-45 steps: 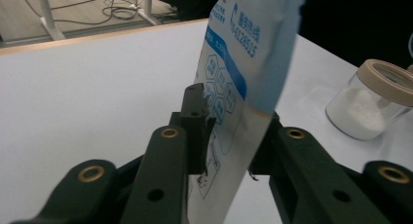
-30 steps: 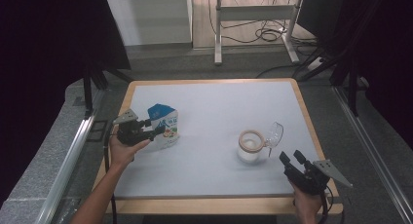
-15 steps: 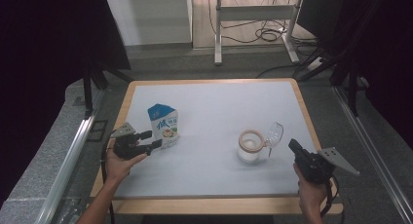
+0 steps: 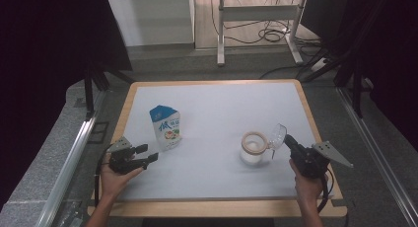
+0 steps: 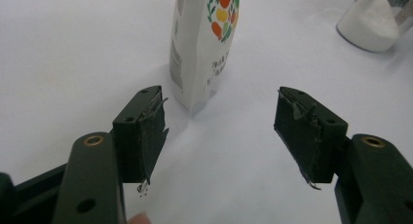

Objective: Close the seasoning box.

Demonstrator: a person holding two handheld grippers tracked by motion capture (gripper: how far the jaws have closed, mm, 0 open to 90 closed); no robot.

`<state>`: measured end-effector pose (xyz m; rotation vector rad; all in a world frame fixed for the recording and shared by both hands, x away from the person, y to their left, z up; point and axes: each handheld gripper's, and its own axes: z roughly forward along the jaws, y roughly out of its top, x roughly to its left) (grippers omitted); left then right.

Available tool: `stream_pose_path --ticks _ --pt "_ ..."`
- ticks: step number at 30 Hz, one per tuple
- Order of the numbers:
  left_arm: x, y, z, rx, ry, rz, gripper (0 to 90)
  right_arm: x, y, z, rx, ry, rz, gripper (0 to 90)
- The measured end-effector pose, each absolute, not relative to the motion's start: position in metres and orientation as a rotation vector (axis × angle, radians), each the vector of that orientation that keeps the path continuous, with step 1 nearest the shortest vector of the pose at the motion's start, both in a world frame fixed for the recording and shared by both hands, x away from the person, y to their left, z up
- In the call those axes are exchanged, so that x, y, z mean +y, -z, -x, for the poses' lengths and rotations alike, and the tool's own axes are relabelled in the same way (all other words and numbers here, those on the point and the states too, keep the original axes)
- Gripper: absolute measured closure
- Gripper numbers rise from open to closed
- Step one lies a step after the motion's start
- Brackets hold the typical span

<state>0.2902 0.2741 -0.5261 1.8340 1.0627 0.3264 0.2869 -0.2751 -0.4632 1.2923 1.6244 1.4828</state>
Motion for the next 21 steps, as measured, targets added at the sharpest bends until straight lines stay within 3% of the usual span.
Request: stream_pose_path --ticks 21 --pt "0.269 0.534 -0.283 1.041 -0.292 -1.831 35.2 -0.259 0.461 -0.289 1.658 -1.490 -1.236 90.0"
